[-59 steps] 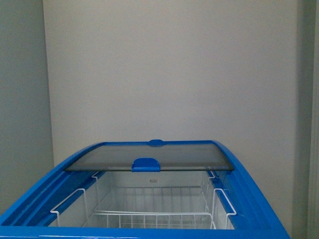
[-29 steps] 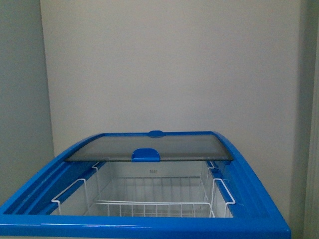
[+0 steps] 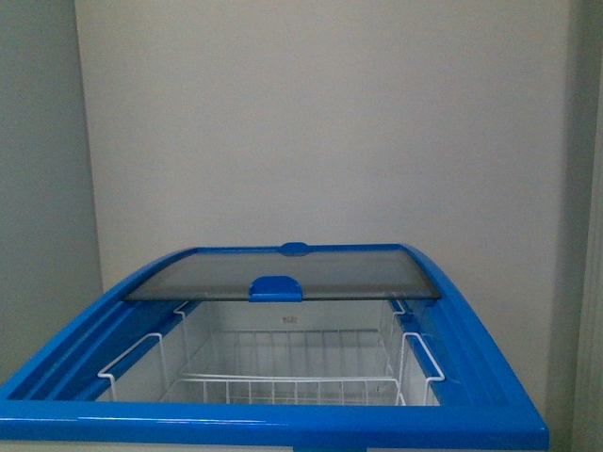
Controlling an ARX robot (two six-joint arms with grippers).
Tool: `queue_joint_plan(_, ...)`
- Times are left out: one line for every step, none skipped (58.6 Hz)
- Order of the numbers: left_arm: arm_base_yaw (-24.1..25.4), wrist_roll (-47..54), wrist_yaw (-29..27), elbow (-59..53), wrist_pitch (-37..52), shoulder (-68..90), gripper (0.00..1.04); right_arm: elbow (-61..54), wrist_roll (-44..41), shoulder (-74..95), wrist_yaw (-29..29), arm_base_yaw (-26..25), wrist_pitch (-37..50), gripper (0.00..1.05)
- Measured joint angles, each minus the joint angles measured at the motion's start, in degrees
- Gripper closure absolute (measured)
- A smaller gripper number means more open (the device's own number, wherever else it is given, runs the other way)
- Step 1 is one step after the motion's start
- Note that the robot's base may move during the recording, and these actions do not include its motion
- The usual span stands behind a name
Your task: Put drink in fridge
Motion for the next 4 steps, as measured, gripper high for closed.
queue_joint_plan(0.0,0.0,0.0,0.0,0.0,0.0,0.08,0.0,0.0,0.0,0.0,0.0,0.0,0.08)
queue_joint_plan(0.0,0.0,0.0,0.0,0.0,0.0,0.08,0.0,0.0,0.0,0.0,0.0,0.0,0.08)
queue_joint_plan(0.0,0.0,0.0,0.0,0.0,0.0,0.08,0.0,0.0,0.0,0.0,0.0,0.0,0.08)
queue_joint_plan(0.0,0.0,0.0,0.0,0.0,0.0,0.08,0.0,0.0,0.0,0.0,0.0,0.0,0.08)
